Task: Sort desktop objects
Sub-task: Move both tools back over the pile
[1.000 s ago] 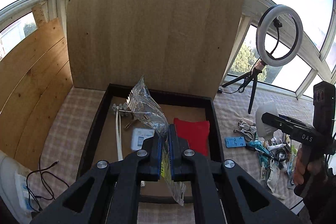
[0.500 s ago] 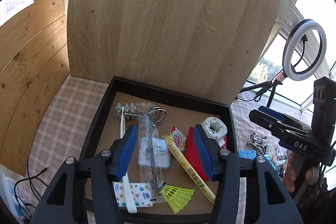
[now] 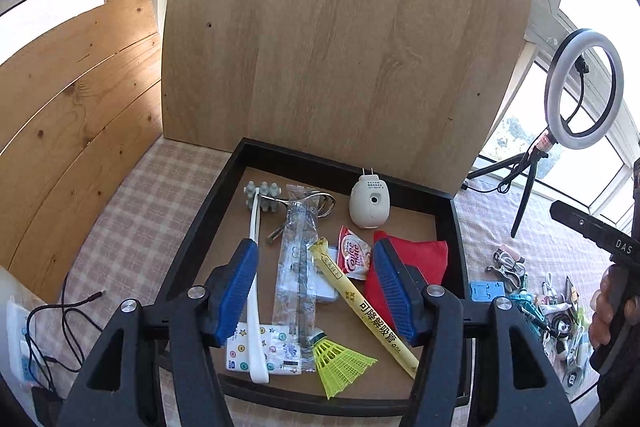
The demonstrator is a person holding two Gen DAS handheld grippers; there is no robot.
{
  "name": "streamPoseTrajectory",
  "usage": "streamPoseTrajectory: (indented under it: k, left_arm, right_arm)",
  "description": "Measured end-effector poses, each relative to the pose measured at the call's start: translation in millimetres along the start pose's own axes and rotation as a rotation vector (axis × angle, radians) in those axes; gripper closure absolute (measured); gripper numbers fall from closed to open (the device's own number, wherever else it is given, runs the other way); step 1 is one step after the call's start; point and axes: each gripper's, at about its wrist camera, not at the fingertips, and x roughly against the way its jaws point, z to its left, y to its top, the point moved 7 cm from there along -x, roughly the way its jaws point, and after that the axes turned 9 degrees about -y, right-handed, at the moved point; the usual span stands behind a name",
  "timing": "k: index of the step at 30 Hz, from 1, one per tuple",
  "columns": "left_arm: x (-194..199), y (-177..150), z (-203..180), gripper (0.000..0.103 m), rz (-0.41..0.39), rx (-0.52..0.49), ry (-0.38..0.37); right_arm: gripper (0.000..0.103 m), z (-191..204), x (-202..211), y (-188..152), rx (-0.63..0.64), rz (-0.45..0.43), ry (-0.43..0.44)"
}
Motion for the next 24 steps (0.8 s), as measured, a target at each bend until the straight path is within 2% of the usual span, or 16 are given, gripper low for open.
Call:
streamPoseTrajectory:
  k: [2, 7, 13, 19, 21, 24]
  left_arm:
    - [1, -11, -8, 0.041, 0.037, -0.007, 0.012]
    - [0, -33, -46, 0.041, 0.079, -0.077, -0.025]
    - [-28, -56, -117, 0.041, 0.189, -0.214, -0.131]
    - [-63, -78, -191, 0.041, 0.308, -0.445, -0.263]
    - [-74, -84, -207, 0.041, 0.347, -0.5, -0.305]
    - [-92, -89, -226, 0.041, 0.401, -0.585, -0.346]
  right_arm:
    - [0.037, -29, 19, -4, -0.014, -0.02, -0.03]
    - [0.037, -111, 67, -24, -0.05, -0.075, -0.124]
    - [0.037, -187, 96, -58, -0.047, -0.004, -0.207]
    - [0.039, -212, 92, -79, 0.026, 0.069, -0.214]
    - [0.048, -209, 83, -81, 0.071, 0.092, -0.21]
    - [0.055, -198, 65, -83, 0.13, 0.143, -0.172]
